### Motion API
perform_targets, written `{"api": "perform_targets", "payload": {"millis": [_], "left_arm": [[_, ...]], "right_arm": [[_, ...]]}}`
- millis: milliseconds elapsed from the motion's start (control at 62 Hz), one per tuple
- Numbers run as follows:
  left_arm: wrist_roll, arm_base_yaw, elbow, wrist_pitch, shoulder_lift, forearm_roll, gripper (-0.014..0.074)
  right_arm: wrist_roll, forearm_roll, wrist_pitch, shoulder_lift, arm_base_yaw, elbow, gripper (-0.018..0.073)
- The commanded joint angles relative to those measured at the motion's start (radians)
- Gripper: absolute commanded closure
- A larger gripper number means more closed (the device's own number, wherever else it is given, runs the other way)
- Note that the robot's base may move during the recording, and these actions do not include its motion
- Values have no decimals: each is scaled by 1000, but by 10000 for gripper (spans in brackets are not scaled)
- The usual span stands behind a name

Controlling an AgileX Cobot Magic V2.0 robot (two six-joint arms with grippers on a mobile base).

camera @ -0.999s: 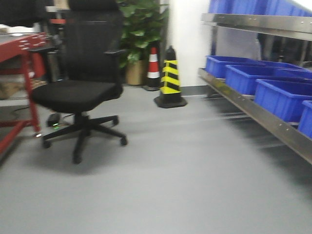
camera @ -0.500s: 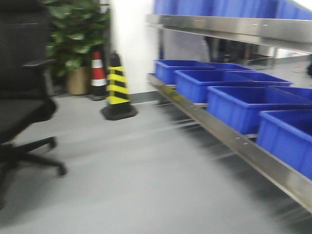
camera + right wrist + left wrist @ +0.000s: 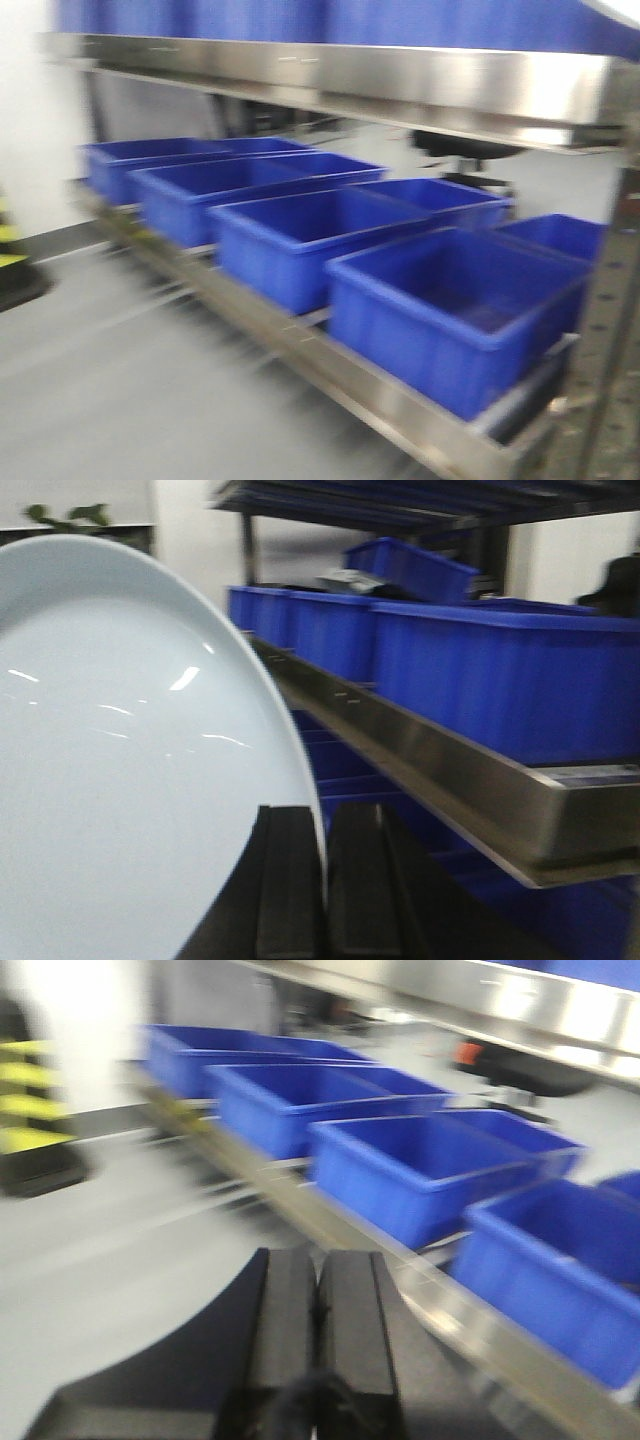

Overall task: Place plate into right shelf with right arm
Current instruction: 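Drive the base to the steel shelf holding the plate in the right gripper, then lower the plate into the blue bin and open the right gripper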

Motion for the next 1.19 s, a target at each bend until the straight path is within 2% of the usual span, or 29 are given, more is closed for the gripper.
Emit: {"api": "perform_targets", "payload": {"millis": [0,1176], "left_arm": [[-6,-7,10,-86,-4,-2,643],[-6,-7,10,-86,-4,-2,643]], "right_arm": [[-7,6,-99,11,1,-32,504],[-7,6,-99,11,1,-32,504]]}}
